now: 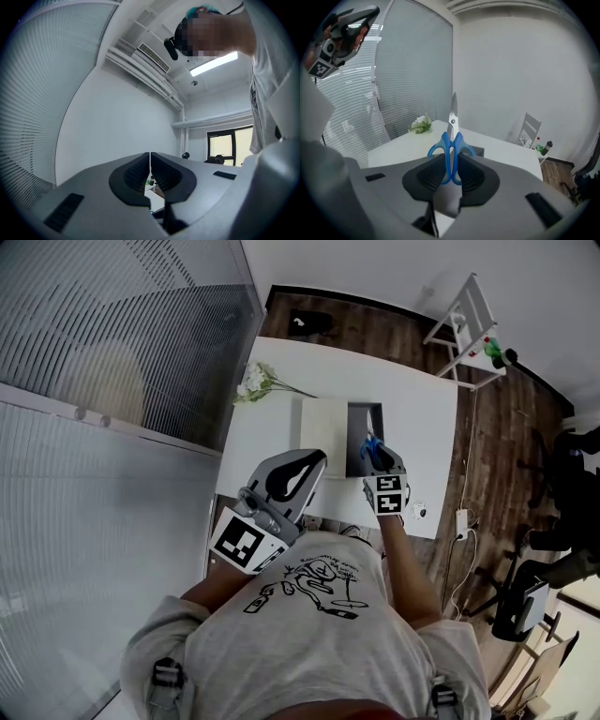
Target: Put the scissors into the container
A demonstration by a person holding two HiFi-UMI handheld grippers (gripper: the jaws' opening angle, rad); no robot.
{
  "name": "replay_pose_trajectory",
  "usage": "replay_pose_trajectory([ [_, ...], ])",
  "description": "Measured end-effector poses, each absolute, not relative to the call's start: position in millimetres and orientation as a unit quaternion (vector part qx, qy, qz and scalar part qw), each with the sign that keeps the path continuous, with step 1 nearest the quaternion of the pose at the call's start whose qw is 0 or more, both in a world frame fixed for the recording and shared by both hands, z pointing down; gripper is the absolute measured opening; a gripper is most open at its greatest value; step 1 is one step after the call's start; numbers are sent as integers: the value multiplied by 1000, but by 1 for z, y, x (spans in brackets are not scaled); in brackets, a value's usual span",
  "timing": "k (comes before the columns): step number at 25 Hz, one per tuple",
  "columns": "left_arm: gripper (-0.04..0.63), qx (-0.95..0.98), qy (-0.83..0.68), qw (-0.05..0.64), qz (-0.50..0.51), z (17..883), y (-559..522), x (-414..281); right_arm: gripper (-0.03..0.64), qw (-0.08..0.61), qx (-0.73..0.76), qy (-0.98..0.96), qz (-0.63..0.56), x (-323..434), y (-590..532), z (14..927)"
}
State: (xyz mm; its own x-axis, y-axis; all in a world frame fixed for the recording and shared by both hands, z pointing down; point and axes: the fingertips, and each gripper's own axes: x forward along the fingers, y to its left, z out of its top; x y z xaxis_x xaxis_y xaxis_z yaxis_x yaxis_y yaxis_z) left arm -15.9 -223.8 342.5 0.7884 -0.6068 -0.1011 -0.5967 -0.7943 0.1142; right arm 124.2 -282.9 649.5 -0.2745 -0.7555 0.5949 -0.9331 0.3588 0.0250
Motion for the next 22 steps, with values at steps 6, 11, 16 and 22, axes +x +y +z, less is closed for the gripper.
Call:
replay_pose_trajectory([
  [6,26,946,-316,40,-65,345,-225,-16,87,293,535,-761,223,127,-293,699],
  [11,26,945,-318,43,-64,347,-225,-20,87,308,537,-737,269,133,-299,727],
  [16,26,944,-319,47,-63,349,-226,-23,87,342,530,-715,301,137,-304,749],
  [22,26,943,-322,52,-63,350,-226,-26,87,382,510,-692,339,135,-311,765],
])
